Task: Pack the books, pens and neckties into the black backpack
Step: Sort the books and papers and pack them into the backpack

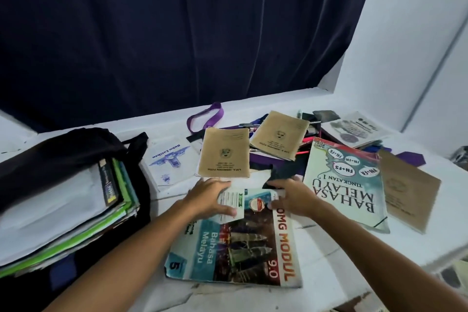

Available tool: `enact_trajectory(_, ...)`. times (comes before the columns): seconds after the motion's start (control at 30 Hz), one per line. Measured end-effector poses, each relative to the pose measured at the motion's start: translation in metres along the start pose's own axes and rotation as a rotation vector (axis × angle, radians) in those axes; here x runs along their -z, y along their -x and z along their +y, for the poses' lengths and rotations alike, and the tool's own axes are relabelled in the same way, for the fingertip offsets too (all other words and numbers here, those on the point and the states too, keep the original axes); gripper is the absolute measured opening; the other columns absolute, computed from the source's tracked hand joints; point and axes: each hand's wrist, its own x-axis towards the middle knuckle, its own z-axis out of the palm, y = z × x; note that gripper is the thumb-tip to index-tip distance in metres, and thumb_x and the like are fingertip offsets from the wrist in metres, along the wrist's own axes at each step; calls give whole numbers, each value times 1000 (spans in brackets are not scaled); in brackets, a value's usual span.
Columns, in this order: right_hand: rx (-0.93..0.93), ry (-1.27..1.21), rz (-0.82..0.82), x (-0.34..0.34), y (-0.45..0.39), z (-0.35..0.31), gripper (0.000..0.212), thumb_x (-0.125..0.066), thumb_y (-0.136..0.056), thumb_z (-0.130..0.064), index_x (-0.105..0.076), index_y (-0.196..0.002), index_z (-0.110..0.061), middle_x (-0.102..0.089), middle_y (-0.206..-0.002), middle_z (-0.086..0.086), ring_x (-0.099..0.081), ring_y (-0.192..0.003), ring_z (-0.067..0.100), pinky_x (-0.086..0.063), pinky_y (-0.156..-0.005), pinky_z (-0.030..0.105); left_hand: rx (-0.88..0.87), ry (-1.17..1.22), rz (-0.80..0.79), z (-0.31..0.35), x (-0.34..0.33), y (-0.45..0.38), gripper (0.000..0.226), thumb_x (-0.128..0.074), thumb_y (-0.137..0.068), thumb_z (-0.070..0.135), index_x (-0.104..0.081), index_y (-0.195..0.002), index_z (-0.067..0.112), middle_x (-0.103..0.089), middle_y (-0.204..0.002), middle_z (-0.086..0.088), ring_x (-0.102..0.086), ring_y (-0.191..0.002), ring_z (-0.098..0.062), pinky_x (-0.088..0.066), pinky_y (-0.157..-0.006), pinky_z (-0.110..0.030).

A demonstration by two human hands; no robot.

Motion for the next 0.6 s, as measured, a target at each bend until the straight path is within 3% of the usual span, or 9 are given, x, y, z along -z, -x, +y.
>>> enact_trajectory(0.07, 27, 124, 26, 2, -2, -1, 59, -71, -85, -38, -49, -140, -31, -55, -118, 1, -42, -113, 16, -45, -97, 35, 11, -19, 39, -3, -4, -5, 94, -71, -69, 68, -39, -147, 26, -42, -151, 1, -39, -133, -19, -39, -108, -46)
enact_trajectory(0.23, 58, 131, 25, -3, -16, 5, 63, -75, -79, -43, -51, -135, -31, -55, -125, 0, -40, -116, 18, -43, -95, 32, -1, 15, 27, 6, -4, -9, 101, -78, -63, 64, -40, -146, 21, -44, -141, 5, -38, -131, -15, -38, -107, -36)
enact_trajectory(0.33, 63, 111, 47, -2, -18, 9, 65, -76, -75, -50, -53, -133, -35, -50, -124, 0, -38, -115, 17, -43, -95, 32, -18, 48, 24, 11, -1, -14, 85, -83, -57, 58, -54, -128, 21, -49, -117, 8, -44, -114, -11, -43, -87, -26)
enact_trajectory(0.43, 66, 95, 94, 5, -19, 16, 77, -77, -69, -59, -48, -137, -36, -42, -124, 1, -36, -115, 17, -43, -94, 32, -23, 60, 6, 14, 2, -16, 73, -85, -56, 52, -56, -115, 19, -54, -110, 9, -49, -102, -8, -38, -72, -16)
enact_trajectory(0.53, 43, -153, 50, 13, -14, 26, 99, -83, -60, -60, -36, -143, -32, -46, -124, 2, -46, -116, 19, -49, -93, 36, -7, 174, 3, 13, 9, -11, 66, -87, -54, 47, -58, -106, 19, -62, -107, 6, -58, -99, -14, -50, -83, -27)
enact_trajectory(0.6, 73, -482, -40, 20, -5, 28, 89, -86, -66, -45, -38, -139, -26, -58, -116, 0, -66, -98, 15, -56, -76, 27, -25, 173, -10, 14, 21, -5, 64, -88, -56, 45, -57, -104, 18, -64, -102, 2, -62, -93, -18, -53, -82, -31)
